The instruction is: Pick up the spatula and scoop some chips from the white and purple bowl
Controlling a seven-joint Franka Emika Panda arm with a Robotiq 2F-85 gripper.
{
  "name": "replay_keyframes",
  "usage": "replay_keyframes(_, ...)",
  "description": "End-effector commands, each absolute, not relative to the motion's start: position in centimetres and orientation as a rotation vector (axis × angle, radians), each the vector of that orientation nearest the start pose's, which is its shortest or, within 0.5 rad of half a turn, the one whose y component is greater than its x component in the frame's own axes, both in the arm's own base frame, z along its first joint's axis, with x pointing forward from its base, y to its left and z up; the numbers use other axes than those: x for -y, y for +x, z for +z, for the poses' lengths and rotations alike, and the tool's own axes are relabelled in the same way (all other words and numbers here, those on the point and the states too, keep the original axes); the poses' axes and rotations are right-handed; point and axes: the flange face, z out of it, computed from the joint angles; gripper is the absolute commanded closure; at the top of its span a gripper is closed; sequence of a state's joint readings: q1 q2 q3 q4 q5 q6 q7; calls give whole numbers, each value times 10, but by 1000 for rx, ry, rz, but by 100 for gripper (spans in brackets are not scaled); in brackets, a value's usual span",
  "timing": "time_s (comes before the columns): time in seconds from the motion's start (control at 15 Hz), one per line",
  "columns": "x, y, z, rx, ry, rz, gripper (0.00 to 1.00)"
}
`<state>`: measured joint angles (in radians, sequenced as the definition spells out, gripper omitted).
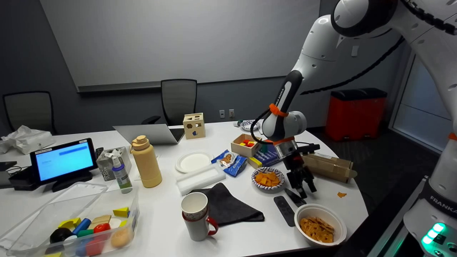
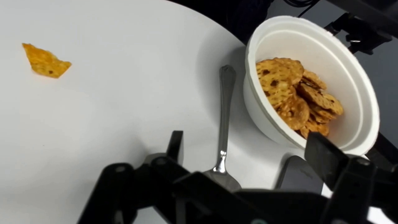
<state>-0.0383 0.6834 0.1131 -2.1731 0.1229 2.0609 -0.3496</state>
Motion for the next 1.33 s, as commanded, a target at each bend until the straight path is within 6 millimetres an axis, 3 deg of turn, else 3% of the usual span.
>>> replay_keyframes(0.0, -44, 432, 56, 405, -2638, 1059, 0)
replay_keyframes(1.27, -40, 434, 54, 403, -2649, 1064, 0)
